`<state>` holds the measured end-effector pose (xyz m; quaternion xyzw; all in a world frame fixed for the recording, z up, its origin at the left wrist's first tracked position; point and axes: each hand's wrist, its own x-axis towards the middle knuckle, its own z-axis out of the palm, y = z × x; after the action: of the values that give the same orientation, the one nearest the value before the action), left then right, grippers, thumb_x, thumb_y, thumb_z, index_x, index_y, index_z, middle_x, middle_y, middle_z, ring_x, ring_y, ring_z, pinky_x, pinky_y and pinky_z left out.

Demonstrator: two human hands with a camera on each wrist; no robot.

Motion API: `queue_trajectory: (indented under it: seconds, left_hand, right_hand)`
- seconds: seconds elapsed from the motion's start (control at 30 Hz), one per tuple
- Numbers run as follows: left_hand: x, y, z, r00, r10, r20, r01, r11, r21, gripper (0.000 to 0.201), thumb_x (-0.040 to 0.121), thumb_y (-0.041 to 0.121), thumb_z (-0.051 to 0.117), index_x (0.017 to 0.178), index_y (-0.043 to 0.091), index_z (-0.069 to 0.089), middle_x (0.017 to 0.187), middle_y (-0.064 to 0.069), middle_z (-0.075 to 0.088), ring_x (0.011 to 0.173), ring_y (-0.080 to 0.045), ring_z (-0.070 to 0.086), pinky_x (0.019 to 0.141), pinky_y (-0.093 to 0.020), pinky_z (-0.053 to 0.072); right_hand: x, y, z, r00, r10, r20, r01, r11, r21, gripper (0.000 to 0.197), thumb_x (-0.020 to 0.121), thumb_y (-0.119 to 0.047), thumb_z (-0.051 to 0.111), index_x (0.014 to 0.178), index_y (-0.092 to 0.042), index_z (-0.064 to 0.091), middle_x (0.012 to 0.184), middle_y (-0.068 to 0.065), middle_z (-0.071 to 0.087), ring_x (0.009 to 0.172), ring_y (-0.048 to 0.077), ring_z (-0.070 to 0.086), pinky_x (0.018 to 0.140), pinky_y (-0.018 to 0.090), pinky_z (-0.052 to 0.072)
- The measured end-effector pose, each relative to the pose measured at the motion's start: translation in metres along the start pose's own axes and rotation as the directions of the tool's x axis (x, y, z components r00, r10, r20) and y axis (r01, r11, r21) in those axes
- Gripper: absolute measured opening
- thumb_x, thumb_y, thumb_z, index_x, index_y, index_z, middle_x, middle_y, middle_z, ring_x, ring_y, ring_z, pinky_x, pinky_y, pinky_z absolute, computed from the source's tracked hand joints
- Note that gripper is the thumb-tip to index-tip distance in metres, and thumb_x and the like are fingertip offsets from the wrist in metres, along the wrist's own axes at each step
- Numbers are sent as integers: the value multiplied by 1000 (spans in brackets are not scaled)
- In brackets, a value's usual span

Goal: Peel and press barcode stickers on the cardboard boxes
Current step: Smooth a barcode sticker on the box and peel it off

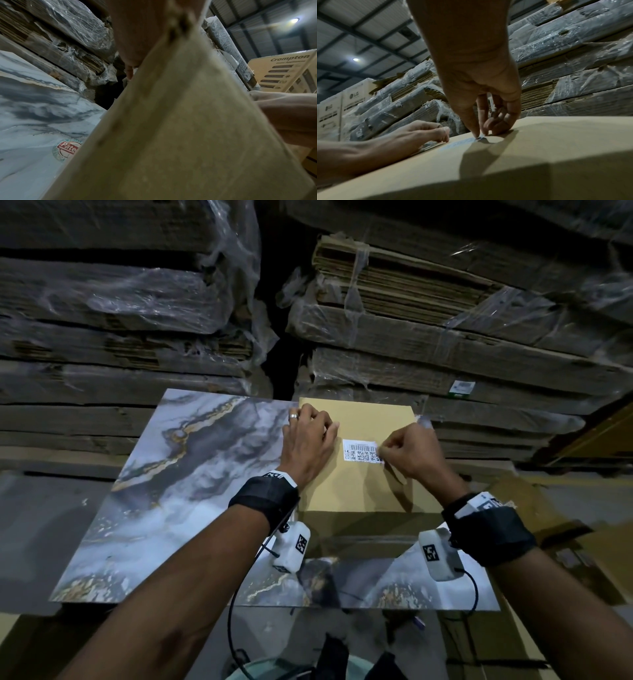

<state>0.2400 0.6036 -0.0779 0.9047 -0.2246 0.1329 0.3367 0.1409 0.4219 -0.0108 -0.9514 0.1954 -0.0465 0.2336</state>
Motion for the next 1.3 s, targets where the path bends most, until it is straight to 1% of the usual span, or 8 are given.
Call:
queue_trajectory:
  seconds: [0.2, 0.33, 0.47, 0.67, 0.8, 0.97, 1.13, 1.3]
  left_hand:
    - [-1, 2, -2, 1000, -2, 8, 2, 1000, 7, 30, 99, 42, 51, 94, 16, 67, 104, -3, 54, 102, -25, 44, 81, -49, 49]
    - [-1, 4, -3, 1000, -1, 1, 1, 1000, 11, 30, 98, 43, 52, 92, 17, 65, 103, -2, 54, 102, -24, 45, 80, -47, 48]
    - [-1, 3, -1, 1000, 17, 16, -18, 998, 63, 25, 94, 44, 56, 91, 20, 61, 102, 0, 51, 101, -23, 43, 81, -45, 48]
    - [-1, 4, -1, 999, 19, 30, -22, 995, 99, 24, 94, 44, 55, 91, 20, 60, 104, -2, 51, 102, -24, 44, 83, -47, 48]
    - [-1, 5, -2, 999, 25, 33, -28, 995, 96, 25, 95, 44, 55, 93, 19, 60, 104, -3, 51, 102, -25, 44, 83, -47, 48]
    - [-1, 4, -2, 999, 19, 26, -21, 995, 93, 25, 95, 44, 55, 90, 20, 59, 102, -1, 50, 102, -25, 44, 82, -47, 48]
    - [-2, 5, -2, 999, 18, 34, -21, 997, 78, 26, 95, 44, 53, 91, 19, 60, 103, -2, 50, 102, -25, 43, 83, -47, 47]
    - [-2, 5, -3, 999, 14, 31, -17, 997, 72, 27, 96, 45, 52, 92, 19, 60, 104, -2, 51, 102, -25, 43, 84, -47, 47]
  right_hand:
    - [5, -2, 7, 998, 9, -58, -12, 999, -46, 17, 83, -9, 68, 68, -7, 76, 63, 6, 72, 66, 19, 68, 65, 40, 61]
    - [6, -9, 5, 998, 68, 16, -67, 996, -66, 22, 82, -20, 68, 66, -6, 74, 63, 8, 70, 70, 24, 67, 64, 32, 48]
    - [18, -17, -3, 976, 186, 116, -183, 982, -39, 24, 81, -26, 69, 73, -5, 74, 60, 7, 68, 59, 23, 68, 63, 33, 58]
    - [28, -23, -11, 931, 278, 234, -295, 955, 40, 21, 78, -17, 68, 82, 4, 72, 53, 7, 62, 41, 18, 50, 47, 23, 41]
    - [26, -20, -12, 919, 287, 270, -326, 939, 108, 18, 84, -10, 68, 85, 7, 73, 62, 11, 65, 51, 20, 53, 54, 30, 46]
    - [13, -9, -11, 981, 191, -18, -187, 973, 133, 17, 88, -20, 73, 74, -11, 72, 65, 9, 74, 64, 24, 74, 73, 46, 64]
    - [-11, -14, -3, 998, 61, -29, -63, 995, -76, 18, 90, -25, 78, 81, -9, 79, 65, -1, 64, 61, 7, 54, 54, 27, 48]
    - [-2, -17, 7, 993, 89, -83, -103, 978, -183, 15, 85, -21, 77, 74, -10, 76, 75, 7, 73, 83, 20, 58, 65, 33, 49]
